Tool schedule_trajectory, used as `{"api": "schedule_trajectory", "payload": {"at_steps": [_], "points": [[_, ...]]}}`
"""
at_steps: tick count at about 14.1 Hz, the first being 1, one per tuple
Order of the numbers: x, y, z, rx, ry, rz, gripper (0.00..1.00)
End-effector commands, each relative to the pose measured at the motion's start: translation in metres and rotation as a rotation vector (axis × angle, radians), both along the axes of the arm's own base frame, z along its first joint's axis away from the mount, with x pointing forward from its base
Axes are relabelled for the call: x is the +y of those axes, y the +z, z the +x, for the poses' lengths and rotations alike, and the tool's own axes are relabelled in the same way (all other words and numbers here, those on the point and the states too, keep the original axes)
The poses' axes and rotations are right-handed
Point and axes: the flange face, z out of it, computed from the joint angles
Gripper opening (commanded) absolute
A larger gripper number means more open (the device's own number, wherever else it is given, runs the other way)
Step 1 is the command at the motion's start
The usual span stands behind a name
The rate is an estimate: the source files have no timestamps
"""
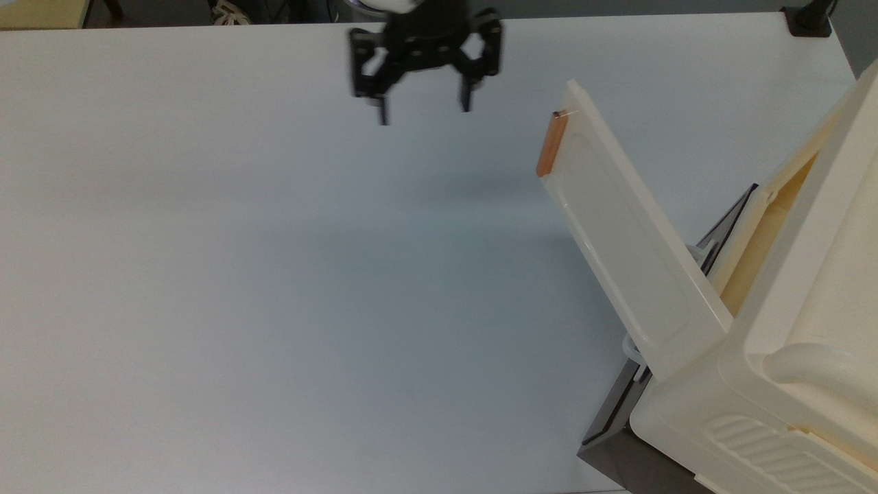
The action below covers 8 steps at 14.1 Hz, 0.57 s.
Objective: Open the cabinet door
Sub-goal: 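Release the handle and withdraw the gripper away from the open door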
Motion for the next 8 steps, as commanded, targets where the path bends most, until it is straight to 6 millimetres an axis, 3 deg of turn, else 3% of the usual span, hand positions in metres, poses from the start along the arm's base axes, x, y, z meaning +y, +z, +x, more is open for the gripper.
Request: {"api": "schedule_trajectory", "payload": {"at_steps": [1, 2, 4, 6, 8], "points": [[-0.094, -0.005, -0.015, 0.063, -0.164, -0.031, 1.00], [-0.114, -0.001, -0.023, 0.071, -0.199, -0.040, 1.00], [-0.166, 0.026, -0.062, 0.099, -0.366, -0.053, 1.00], [-0.182, 0.046, -0.085, 0.103, -0.469, -0.044, 1.00], [-0.180, 0.041, -0.096, 0.135, -0.484, -0.037, 1.00]]}}
